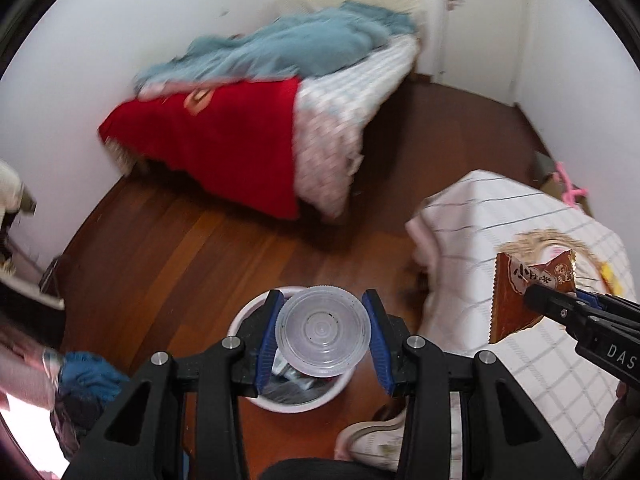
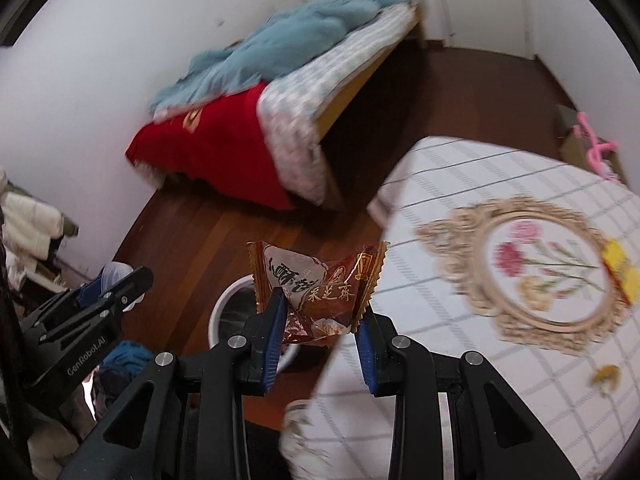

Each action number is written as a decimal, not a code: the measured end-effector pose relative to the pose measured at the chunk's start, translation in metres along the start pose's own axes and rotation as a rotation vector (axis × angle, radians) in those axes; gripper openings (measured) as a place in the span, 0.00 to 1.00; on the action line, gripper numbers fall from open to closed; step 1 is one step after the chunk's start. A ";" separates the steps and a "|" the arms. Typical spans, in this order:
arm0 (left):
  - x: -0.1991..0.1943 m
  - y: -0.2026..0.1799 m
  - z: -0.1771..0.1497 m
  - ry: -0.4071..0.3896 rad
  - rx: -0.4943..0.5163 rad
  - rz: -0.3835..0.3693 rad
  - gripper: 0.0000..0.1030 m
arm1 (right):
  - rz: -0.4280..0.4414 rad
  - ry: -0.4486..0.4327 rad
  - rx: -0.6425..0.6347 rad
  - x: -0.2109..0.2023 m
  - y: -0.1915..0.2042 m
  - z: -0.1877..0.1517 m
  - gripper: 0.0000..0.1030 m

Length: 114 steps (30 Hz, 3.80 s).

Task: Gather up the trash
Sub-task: 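Carry the cup and wrapper over the white bin, then open both tools to drop the cup and wrapper into the bin, then move both tools back over the table, then grasp the orange peel with the left tool while the right tool grasps the yellow cigarette pack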

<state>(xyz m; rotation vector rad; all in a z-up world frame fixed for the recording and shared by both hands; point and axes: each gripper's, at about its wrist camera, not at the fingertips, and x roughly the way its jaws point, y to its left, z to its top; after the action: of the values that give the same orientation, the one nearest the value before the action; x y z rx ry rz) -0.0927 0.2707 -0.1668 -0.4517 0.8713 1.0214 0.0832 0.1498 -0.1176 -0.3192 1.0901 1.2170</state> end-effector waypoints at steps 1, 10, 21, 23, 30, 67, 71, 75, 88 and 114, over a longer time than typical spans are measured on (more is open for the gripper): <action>0.012 0.012 -0.003 0.020 -0.015 0.012 0.36 | 0.005 0.025 -0.012 0.017 0.012 0.001 0.33; 0.105 0.080 -0.034 0.187 -0.140 0.036 0.36 | 0.009 0.261 -0.097 0.161 0.075 -0.013 0.33; 0.182 0.105 -0.055 0.326 -0.224 -0.028 0.36 | -0.039 0.437 -0.128 0.289 0.088 -0.022 0.33; 0.184 0.109 -0.056 0.328 -0.235 -0.038 0.36 | -0.033 0.456 -0.127 0.305 0.087 -0.022 0.33; 0.184 0.120 -0.059 0.332 -0.258 -0.006 0.62 | 0.003 0.503 -0.150 0.338 0.097 -0.028 0.38; 0.001 0.109 -0.037 0.144 -0.234 0.063 0.99 | 0.025 0.245 -0.291 0.127 0.126 -0.008 1.00; -0.026 0.100 -0.034 0.110 -0.230 0.059 0.99 | 0.056 0.203 -0.278 0.087 0.122 -0.005 1.00; -0.055 0.088 -0.030 0.069 -0.217 0.054 0.99 | 0.081 0.157 -0.279 0.048 0.118 -0.002 1.00; -0.090 0.005 -0.016 0.032 -0.160 0.015 0.99 | 0.179 0.073 -0.123 -0.042 0.050 0.000 1.00; 0.106 -0.406 -0.014 0.299 0.321 -0.231 1.00 | -0.446 0.278 0.121 -0.017 -0.409 0.033 1.00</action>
<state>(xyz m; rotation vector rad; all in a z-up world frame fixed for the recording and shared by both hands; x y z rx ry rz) 0.2836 0.1267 -0.2849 -0.4254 1.1983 0.5952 0.4546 0.0101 -0.2237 -0.6149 1.2432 0.7198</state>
